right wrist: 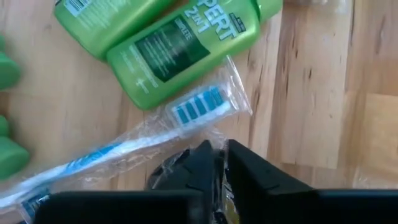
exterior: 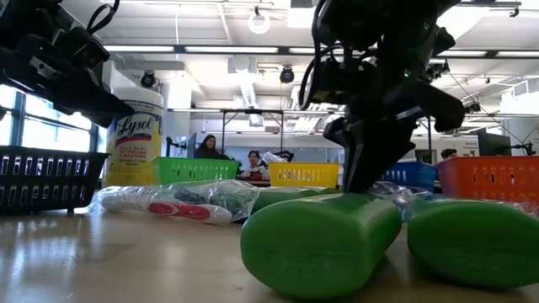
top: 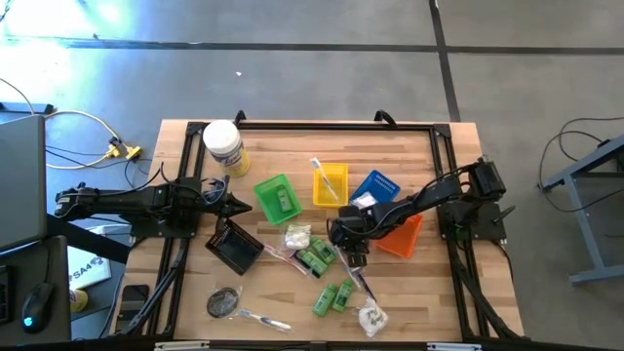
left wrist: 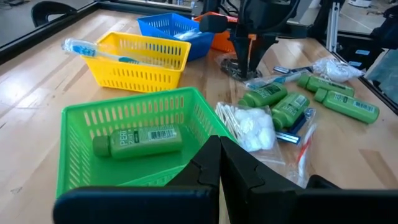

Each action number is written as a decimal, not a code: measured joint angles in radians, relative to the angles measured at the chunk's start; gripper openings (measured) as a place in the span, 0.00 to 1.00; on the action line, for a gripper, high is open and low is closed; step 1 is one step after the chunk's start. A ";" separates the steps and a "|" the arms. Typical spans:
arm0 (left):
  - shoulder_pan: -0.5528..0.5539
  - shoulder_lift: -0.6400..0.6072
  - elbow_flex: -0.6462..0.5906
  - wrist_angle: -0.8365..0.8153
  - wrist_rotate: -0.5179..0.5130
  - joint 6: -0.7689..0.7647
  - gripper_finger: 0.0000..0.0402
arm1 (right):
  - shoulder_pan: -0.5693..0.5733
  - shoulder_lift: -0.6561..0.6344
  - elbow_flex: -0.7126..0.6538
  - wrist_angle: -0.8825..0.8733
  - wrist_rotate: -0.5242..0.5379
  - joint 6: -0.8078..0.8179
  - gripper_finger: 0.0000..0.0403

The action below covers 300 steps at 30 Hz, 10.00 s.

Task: Pick & Place Travel size toiletries
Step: Put the right hairbrush into the orange bin, then put the orange toothbrush into the yellow bin

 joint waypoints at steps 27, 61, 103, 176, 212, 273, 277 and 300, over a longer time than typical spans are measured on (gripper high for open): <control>0.000 0.000 0.000 0.013 -0.016 0.000 0.00 | 0.015 -0.690 -0.030 0.202 -0.029 0.002 0.00; 0.000 0.000 0.000 0.018 -0.045 0.000 0.00 | 0.007 -1.518 -0.562 -0.029 0.072 0.138 0.00; 0.000 0.000 0.000 0.010 -0.058 0.000 0.00 | 0.007 -0.866 -0.561 -0.171 0.015 0.342 0.05; 0.000 0.000 0.000 0.007 -0.100 -0.022 0.00 | -0.161 -1.120 -1.001 1.072 -0.164 0.079 0.00; -0.096 0.213 0.197 0.020 -0.105 -0.124 0.14 | -0.161 -1.079 -1.004 1.003 -0.129 0.076 0.00; -0.452 1.481 0.880 -0.259 -0.123 0.059 0.04 | -0.161 -1.079 -1.005 0.997 -0.132 0.077 0.01; -0.462 1.452 0.942 -0.331 -0.126 0.115 0.11 | -0.161 -1.080 -1.005 0.998 -0.133 0.084 0.01; -0.361 0.476 0.492 -0.028 -0.100 0.317 0.05 | -0.161 -1.080 -1.005 0.998 -0.138 0.082 0.00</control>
